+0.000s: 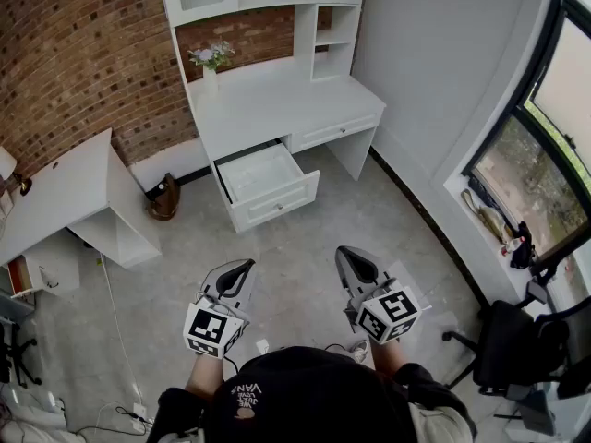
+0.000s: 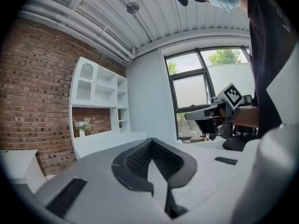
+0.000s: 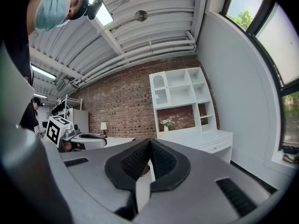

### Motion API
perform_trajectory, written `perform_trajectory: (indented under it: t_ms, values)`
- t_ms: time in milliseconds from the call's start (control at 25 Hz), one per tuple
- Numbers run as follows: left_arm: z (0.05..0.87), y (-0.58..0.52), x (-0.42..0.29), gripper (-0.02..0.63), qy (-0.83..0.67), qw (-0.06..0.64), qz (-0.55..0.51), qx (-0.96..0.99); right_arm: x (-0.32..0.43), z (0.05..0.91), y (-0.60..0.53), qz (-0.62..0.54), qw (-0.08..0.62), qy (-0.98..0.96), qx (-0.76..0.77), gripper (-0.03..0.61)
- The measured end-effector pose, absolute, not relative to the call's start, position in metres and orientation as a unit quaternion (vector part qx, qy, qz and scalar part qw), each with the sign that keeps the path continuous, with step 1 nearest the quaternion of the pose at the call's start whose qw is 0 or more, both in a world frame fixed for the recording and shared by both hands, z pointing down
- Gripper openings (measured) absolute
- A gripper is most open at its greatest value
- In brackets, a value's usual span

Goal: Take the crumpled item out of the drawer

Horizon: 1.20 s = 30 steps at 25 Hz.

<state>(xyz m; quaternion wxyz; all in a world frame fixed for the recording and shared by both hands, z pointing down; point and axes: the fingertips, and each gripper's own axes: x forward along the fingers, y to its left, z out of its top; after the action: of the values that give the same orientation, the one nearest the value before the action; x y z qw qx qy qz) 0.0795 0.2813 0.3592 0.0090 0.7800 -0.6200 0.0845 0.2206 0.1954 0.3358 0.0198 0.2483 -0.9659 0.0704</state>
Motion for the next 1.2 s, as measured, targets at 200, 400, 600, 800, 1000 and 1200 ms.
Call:
perform_trajectory:
  t_ms: [200, 400, 600, 800, 1000, 1200]
  values:
    - [0.363, 0.286, 0.075, 0.006, -0.623, 0.008, 0.083, 0.778, 0.218, 0.339, 0.199, 0.07, 0.02, -0.967, 0.246, -0.002]
    - [0.362, 0.292, 0.066, 0.007, -0.627, 0.021, 0.056, 0.777, 0.212, 0.338, 0.202, 0.068, 0.022, -0.964, 0.256, 0.0]
    - [0.372, 0.294, 0.061, 0.009, -0.62, 0.036, 0.054, 0.782, 0.209, 0.343, 0.202, 0.07, 0.028, -0.959, 0.273, 0.057]
    - [0.39, 0.286, 0.049, 0.021, -0.627, 0.059, 0.05, 0.775, 0.199, 0.36, 0.187, 0.084, 0.046, -0.958, 0.27, 0.095]
    - [0.397, 0.26, 0.027, 0.06, -0.636, 0.071, 0.048, 0.767, 0.177, 0.369, 0.154, 0.092, 0.053, -0.959, 0.262, 0.108]
    - [0.406, 0.226, -0.001, 0.083, -0.649, 0.082, 0.059, 0.754, 0.148, 0.379, 0.11, 0.101, 0.059, -0.961, 0.251, 0.119]
